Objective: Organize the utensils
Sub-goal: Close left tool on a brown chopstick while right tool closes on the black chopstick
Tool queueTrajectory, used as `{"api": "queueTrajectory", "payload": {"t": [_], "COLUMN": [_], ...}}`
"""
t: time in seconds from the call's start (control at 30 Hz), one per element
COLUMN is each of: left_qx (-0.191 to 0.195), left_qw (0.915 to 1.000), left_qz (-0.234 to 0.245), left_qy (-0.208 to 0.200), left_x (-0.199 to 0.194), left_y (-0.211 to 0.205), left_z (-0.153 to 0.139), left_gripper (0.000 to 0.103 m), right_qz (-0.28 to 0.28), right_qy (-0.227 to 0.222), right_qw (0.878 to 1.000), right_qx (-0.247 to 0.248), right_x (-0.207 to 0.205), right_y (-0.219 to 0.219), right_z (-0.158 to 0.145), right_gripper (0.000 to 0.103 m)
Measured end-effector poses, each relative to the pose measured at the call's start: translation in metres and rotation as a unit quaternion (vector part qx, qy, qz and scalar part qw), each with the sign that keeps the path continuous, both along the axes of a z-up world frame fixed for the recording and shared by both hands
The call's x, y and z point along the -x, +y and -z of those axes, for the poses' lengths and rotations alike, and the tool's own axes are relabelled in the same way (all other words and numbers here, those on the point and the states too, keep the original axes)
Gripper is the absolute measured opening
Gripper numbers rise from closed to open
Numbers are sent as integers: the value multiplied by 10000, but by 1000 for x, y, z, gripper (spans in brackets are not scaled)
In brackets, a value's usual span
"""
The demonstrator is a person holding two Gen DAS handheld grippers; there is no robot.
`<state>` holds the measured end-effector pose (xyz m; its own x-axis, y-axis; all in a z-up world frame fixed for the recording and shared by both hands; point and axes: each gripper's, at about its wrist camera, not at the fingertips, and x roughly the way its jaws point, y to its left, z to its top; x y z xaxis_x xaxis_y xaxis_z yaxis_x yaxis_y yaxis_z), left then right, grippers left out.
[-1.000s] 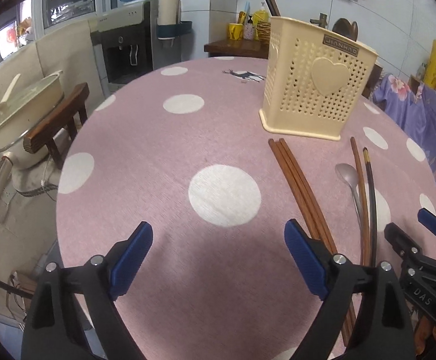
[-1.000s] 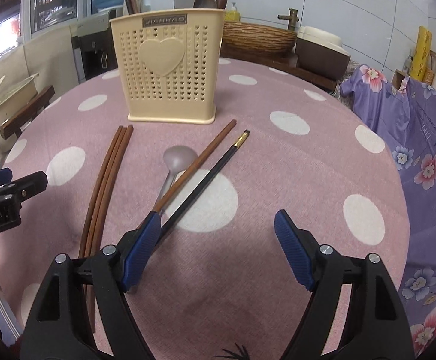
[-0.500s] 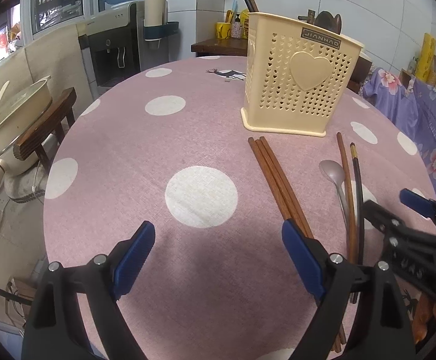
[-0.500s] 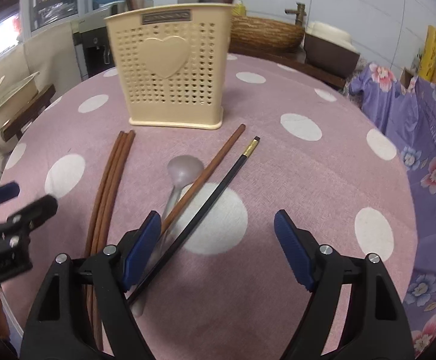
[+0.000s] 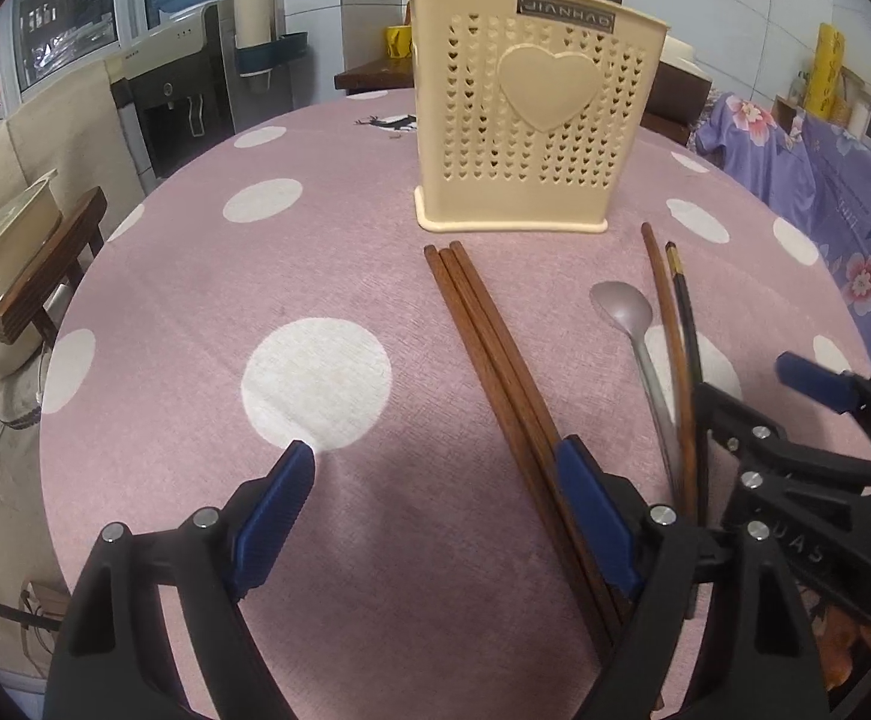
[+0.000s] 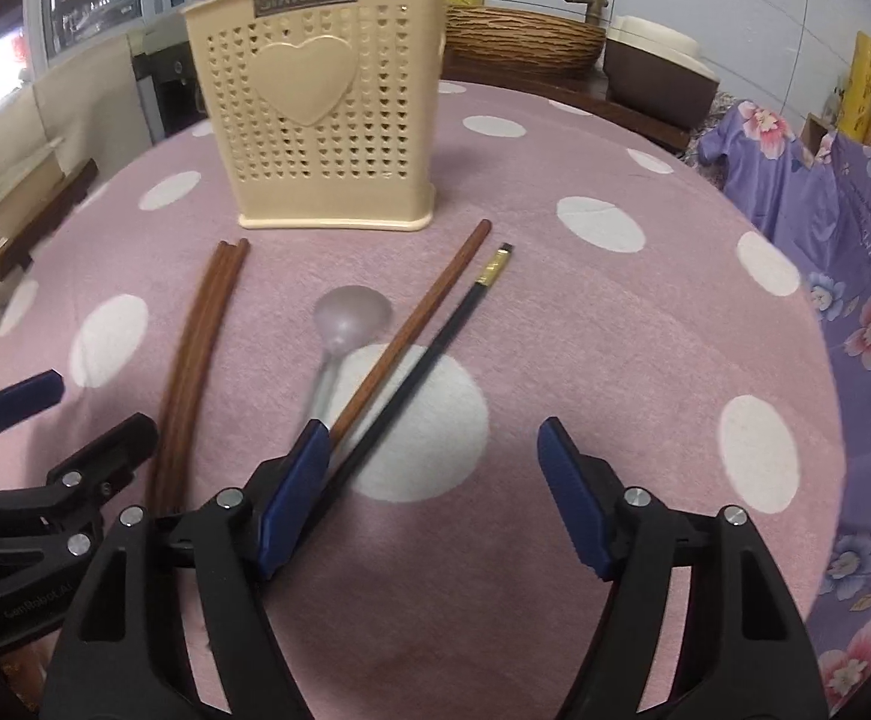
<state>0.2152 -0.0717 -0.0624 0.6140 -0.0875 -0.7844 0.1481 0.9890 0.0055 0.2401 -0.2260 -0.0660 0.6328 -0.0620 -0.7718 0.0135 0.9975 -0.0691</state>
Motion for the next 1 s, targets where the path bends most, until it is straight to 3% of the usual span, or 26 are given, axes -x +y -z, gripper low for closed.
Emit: {"api": "queueTrajectory", "payload": {"t": [0.2,0.33,0.43,0.63,0.8,1.0], "left_qx": [-156,-215,-16,187,341,444], "left_qw": [9999,9987,9989,9980,9957,9931], "left_qz": [-17,-453,-466,-602,-835,-1074], "left_qy": [24,29,46,99,190,171], "left_x": [2,-2,-6,-17,-32,-36], "left_y": [14,32,37,42,48,47], "left_z": [5,-1,-5,-7,-8,-1], "left_gripper": [84,81,81,81,67,54], "right_qz": [228,304,209,334,497,585], "right_qy": [68,-40,-137,-183,-328,-26], "right_qw": [9997,9995,9996,9982,9970,9974], "right_qx": [57,-108,-116,-458,-498,-429], "right_x": [5,5,2,-20,-41,-63], "right_y": [-28,-38,-34,-42,-42,-38], "right_z": [0,-8,-13,-16,-18,-5], "right_gripper": [71,71,71,53,46,35]}}
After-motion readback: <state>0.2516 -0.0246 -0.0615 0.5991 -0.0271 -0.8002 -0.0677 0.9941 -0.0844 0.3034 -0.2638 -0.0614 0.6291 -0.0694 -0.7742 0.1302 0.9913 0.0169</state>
